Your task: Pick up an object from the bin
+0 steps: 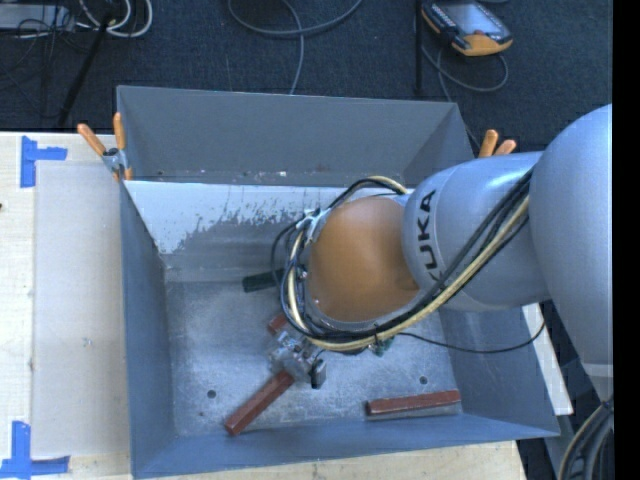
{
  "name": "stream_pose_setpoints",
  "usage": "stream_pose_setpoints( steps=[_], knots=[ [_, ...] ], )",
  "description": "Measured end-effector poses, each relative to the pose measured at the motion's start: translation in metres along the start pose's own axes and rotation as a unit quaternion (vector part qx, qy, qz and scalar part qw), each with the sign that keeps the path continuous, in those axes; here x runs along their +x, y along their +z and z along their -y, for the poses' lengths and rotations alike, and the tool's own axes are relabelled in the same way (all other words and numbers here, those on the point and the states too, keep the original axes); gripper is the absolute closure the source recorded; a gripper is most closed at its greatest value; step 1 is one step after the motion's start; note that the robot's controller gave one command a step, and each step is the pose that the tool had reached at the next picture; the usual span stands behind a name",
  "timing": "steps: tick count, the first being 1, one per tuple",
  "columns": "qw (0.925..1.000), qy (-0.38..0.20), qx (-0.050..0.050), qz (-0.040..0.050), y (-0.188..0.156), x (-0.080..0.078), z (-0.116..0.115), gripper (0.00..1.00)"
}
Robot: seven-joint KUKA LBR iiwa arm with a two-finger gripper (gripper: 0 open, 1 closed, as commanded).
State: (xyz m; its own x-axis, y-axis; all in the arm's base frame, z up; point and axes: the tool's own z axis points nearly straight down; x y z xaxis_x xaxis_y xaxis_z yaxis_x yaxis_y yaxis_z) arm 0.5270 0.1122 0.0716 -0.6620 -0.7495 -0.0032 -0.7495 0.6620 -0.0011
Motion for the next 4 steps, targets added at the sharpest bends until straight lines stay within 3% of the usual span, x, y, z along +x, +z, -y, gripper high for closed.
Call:
stream_pose_setpoints(
  steps=[3, 4],
  knots=[
    [1.0000, 0.001, 0.000, 0.0002, 0.000, 0.000, 0.000, 1.00],
    [0.9841, -0.178, 0.000, 0.0016, 0.000, -0.068, -0.056, 1.00]
  ],
)
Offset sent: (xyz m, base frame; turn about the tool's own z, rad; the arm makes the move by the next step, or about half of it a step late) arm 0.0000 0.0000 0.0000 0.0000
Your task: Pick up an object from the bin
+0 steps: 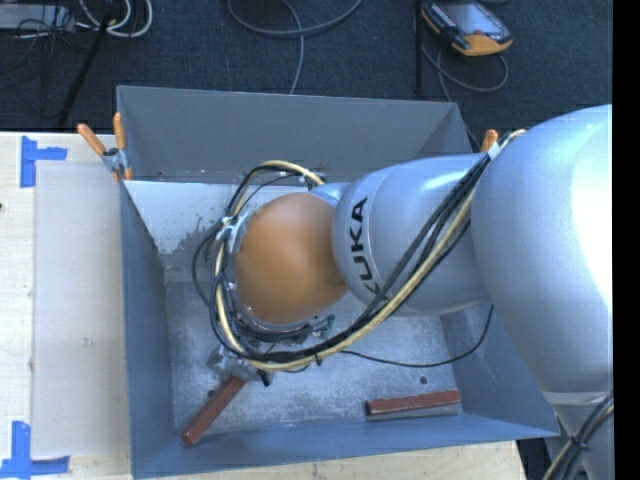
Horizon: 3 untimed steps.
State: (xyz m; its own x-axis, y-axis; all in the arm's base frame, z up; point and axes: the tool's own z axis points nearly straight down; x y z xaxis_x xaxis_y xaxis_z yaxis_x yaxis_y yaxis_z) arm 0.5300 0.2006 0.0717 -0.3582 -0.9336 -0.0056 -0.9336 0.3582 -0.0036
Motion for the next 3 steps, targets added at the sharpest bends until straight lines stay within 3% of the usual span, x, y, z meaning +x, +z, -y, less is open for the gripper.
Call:
stream_pose_setpoints(
  steps=[3],
  knots=[
    [1.0000, 0.003, -0.001, 0.0004, 0.0001, 0.0005, 0.0003, 1.00]
  ],
)
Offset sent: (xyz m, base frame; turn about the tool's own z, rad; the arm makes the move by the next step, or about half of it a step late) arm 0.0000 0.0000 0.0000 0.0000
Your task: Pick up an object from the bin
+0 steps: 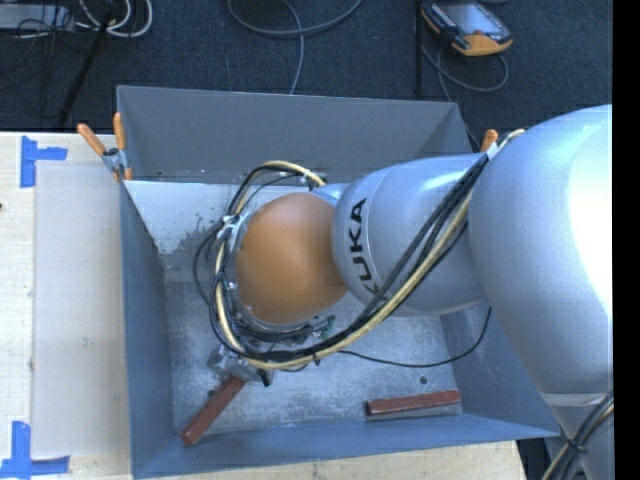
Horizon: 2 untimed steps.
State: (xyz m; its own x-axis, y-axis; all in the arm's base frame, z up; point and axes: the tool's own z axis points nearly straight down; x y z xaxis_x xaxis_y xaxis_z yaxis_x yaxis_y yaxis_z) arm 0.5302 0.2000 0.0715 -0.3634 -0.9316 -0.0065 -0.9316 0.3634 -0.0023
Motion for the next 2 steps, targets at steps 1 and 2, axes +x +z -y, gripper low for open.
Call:
stream_pose_setpoints(
  steps=[1, 2],
  knots=[
    [1.0000, 0.000, 0.000, 0.0000, 0.0000, 0.0000, 0.0000, 1.00],
    [1.0000, 0.001, 0.000, 0.0000, 0.0000, 0.0001, 0.0000, 1.00]
  ],
)
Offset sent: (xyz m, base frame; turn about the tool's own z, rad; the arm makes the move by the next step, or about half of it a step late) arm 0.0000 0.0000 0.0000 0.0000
